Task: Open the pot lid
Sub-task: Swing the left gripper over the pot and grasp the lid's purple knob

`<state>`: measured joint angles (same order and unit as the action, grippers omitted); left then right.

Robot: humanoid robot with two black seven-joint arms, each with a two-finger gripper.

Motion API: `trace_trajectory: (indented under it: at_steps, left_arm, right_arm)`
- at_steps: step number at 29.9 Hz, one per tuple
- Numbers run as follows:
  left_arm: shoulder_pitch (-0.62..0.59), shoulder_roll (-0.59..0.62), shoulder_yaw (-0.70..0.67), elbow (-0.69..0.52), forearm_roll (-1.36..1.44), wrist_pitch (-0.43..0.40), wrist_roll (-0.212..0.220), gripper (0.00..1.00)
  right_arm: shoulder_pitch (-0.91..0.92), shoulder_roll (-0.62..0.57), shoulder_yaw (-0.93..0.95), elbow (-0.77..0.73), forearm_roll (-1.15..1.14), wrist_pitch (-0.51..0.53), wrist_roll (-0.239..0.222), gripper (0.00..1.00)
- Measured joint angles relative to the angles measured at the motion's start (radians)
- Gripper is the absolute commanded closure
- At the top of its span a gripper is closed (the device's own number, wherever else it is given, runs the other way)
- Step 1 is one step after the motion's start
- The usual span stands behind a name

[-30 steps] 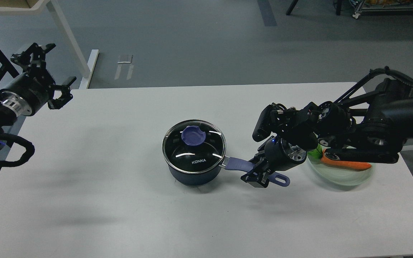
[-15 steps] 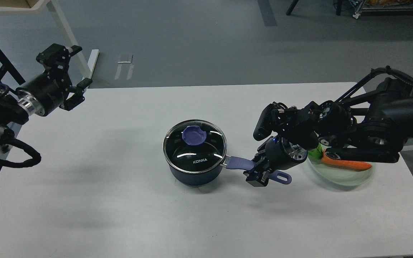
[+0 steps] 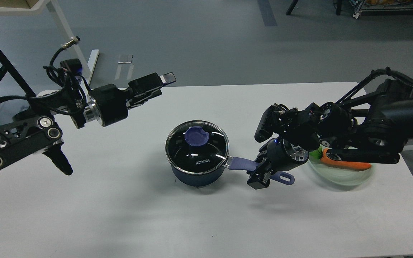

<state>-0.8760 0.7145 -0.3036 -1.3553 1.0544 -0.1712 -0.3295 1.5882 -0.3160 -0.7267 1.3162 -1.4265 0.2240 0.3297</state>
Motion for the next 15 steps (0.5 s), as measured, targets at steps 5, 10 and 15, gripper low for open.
trace_trajectory:
  at_steps: [5,10,15]
  left_arm:
    - [0.000,-0.044,0.009,-0.023,0.242,0.007,0.001,0.01]
    - [0.006,-0.100,0.023,-0.025,0.428,0.064,0.001,0.03]
    - [0.012,-0.129,0.067,-0.014,0.559,0.151,0.001,0.04]
  right_arm:
    - [0.001,0.001,0.000,-0.001,-0.002,0.001,0.000,0.79]
    - [0.001,0.002,0.000,-0.002,-0.003,0.002,0.000,0.79]
    - [0.004,0.003,0.000,-0.002,-0.004,0.002,0.000,0.79]
